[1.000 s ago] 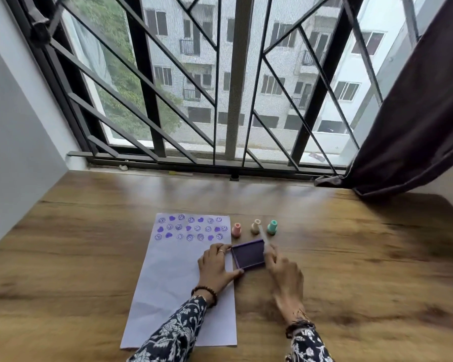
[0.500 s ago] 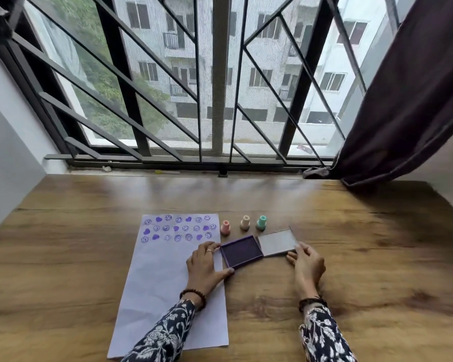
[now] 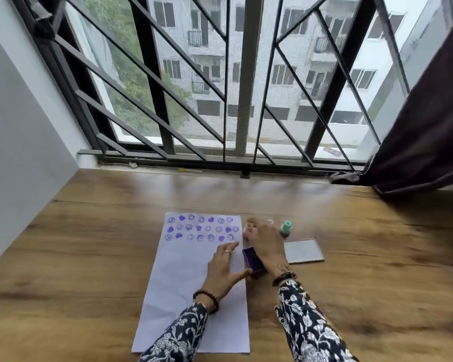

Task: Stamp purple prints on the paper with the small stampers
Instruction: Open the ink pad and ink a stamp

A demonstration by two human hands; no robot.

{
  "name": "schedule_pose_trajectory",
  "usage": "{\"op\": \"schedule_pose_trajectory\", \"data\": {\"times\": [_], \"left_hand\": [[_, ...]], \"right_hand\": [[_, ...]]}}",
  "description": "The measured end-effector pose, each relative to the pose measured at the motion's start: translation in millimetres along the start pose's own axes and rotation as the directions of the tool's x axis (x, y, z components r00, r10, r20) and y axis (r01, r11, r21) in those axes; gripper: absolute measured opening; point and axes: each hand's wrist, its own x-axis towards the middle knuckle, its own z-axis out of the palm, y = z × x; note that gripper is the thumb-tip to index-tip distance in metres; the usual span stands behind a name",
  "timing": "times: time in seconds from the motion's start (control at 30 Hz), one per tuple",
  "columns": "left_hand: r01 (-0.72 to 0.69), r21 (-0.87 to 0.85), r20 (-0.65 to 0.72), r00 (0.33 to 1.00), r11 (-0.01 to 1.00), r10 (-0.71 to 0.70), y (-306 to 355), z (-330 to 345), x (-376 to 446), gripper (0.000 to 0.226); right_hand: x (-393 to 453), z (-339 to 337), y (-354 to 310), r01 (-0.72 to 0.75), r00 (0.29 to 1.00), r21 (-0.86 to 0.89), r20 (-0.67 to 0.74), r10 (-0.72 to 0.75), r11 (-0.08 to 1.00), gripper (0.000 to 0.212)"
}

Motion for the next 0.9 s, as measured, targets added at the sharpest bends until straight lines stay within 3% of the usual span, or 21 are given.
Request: {"op": "schedule_pose_trajectory", "data": {"times": [0.1,0.17,0.27,0.37,0.43,0.53,0.7,0.9], "left_hand": [[0.002,-0.156,-0.005,1.000,0.988,-0.003,1,-13,-10,0.050],[0.040,-0.310,-0.069,0.996,0.950,-0.065,2,-18,-16,0.033],[0.096,-0.547,-0.095,0.980,0.832,-0.176,7,-25,-17,0.026],[0.169,-0.772,0.022,0.971,0.613,-0.239,16,-30,-14,0.026],[0.185,-0.813,0.069,0.972,0.551,-0.225,21,-34,-11,0.018],[0.171,-0.819,0.087,0.981,0.547,-0.176,25,-38,-11,0.015],[0.117,-0.786,0.041,0.990,0.607,-0.138,25,-43,-12,0.010],[0.072,-0.637,-0.010,0.995,0.768,-0.102,16,-46,-9,0.016]], "right_hand": [[1,3,0,-0.008,1.000,0.001,0.030,0.008,1.000,0.019],[-4,0,-1,-0.031,1.000,0.224,0.005,0.031,0.974,0.015],[-19,-5,-6,-0.086,0.996,0.654,0.045,0.075,0.751,0.010],[-35,-3,-5,-0.143,0.990,0.781,0.104,0.099,0.607,0.019],[-44,-2,-5,-0.166,0.986,0.836,0.130,0.104,0.522,0.016],[-54,-3,-8,-0.193,0.980,0.891,0.158,0.119,0.411,0.012],[-67,0,-15,-0.212,0.964,0.906,0.133,0.230,0.367,0.012],[-70,3,-19,-0.268,0.880,0.959,0.203,0.429,0.096,0.021]]}}
